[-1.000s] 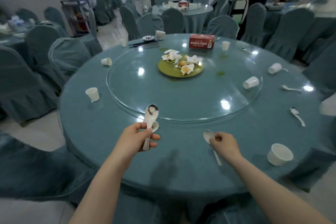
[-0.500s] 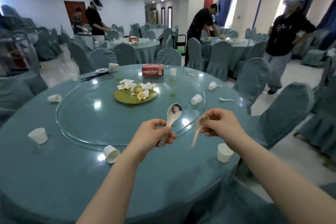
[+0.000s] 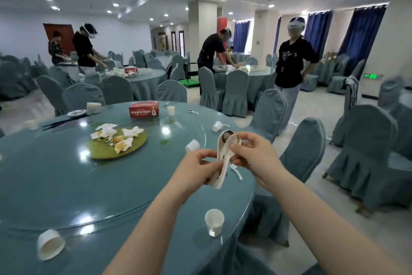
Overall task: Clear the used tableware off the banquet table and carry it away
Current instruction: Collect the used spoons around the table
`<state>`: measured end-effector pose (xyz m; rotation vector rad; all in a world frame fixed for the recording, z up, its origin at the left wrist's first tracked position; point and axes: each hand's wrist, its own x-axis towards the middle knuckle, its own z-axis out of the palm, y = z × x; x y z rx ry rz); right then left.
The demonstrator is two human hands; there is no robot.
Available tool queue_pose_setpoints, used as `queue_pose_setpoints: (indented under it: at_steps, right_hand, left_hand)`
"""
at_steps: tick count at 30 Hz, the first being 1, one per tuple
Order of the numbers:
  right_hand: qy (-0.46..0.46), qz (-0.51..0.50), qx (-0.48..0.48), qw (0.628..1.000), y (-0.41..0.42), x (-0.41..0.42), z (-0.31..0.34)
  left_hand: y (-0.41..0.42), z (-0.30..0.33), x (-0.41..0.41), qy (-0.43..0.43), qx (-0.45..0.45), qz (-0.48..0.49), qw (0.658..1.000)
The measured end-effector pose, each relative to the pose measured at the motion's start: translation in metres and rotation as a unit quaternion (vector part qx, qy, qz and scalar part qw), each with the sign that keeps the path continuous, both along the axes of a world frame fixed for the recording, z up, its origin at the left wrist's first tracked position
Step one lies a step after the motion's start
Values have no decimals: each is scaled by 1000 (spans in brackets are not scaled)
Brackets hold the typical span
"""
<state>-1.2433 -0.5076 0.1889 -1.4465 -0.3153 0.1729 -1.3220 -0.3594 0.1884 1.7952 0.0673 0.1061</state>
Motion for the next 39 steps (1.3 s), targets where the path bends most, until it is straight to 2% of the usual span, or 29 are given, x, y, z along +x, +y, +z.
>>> queue_pose_setpoints:
  at_steps: [4,9,16,23,30,34,39]
  right_hand:
    - [-14,-9,-31,999,-32,35,-4]
    - [-11,-25,-58,998,-41,64,-16]
    - [-29,-57,-91,994,-34,81,-38]
    - [1,-38,-102,994,-57,115,-62]
    - [27,57,-169,984,-65,182,-95]
    - [39,119,-198,972,-76,218,-115]
    - [111,179,-215,953,-108,225,-152]
  left_hand:
    - [-33,-6,28,-5,23,12,1000]
    - [-52,-14,49,11,6,8,1000]
    - [-44,-30,71,38,32,14,999]
    - [-39,-53,94,71,21,76,994]
    - [-47,-75,133,75,-47,232,969]
    - [-72,-83,137,93,-76,273,955]
    - [-89,-80,109,102,-90,312,940]
